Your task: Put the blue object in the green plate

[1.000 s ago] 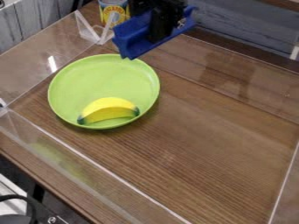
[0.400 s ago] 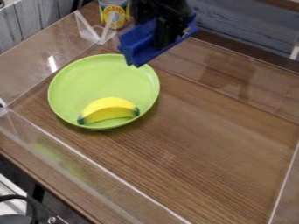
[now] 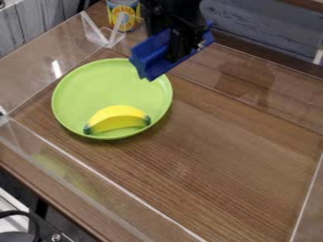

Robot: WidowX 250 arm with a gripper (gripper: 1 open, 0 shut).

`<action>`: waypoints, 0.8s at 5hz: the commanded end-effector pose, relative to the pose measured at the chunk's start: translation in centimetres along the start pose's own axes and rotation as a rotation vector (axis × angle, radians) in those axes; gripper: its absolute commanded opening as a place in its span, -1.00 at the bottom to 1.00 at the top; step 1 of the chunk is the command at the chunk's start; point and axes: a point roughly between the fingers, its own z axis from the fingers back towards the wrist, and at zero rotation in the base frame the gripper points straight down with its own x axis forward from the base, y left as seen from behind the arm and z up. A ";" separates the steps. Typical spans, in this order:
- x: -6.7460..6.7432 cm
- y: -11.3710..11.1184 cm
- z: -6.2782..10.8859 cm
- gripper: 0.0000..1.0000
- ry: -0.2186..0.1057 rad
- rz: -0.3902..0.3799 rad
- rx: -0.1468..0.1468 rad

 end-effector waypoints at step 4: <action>2.3 0.6 1.2 -1.00 -0.087 0.044 0.072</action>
